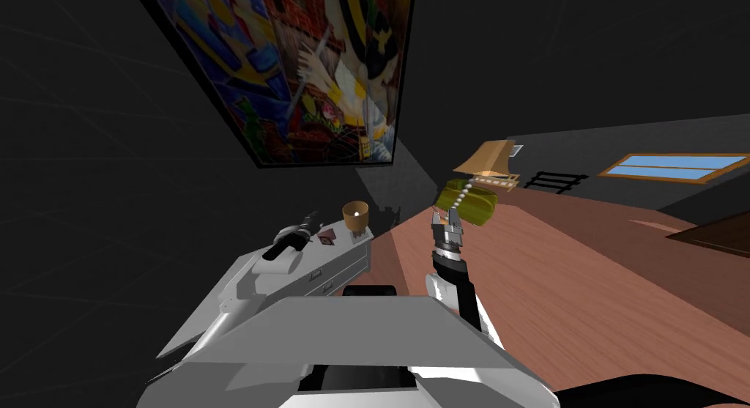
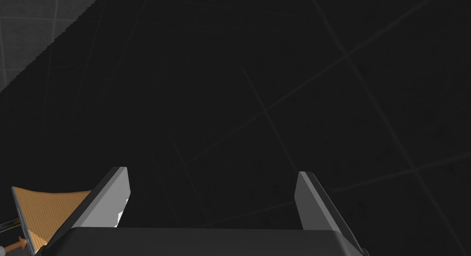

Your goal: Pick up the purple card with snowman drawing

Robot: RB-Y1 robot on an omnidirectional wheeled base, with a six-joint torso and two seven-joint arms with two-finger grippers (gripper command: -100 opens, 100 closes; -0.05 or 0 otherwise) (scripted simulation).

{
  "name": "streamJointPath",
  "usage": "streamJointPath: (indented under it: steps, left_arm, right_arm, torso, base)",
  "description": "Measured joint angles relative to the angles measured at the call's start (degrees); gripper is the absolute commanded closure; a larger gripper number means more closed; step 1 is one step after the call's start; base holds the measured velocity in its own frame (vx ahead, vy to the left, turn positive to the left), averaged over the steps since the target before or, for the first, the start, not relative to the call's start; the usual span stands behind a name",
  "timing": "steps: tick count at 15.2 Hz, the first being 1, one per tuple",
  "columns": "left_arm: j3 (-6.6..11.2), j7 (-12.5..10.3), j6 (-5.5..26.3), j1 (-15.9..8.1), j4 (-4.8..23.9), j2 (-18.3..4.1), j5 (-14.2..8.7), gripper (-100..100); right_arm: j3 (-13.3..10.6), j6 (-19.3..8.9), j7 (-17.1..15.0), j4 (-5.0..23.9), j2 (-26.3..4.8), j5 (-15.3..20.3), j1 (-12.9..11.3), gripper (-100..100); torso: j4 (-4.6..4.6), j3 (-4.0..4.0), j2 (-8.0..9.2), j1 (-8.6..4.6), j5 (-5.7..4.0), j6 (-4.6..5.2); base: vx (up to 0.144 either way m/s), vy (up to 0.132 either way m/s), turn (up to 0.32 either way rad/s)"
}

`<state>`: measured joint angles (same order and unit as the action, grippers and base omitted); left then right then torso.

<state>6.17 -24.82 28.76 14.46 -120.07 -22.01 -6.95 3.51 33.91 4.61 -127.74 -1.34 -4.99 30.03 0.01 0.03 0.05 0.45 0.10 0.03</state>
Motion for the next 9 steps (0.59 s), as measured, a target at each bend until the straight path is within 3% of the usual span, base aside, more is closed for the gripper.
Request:
streamJointPath:
  steps: [9]
  left_arm:
    - [1.69,-3.00,10.75,-2.52,2.48,-1.55,-2.46,-100]
  right_arm:
    - [0.00,0.00,0.00,0.00,0.00,0.00,0.00,0]
  torso:
    - [-0.01,-0.03,-0.05,0.02,0.01,-0.01]
  base:
    - [-0.062,0.079,-0.213]
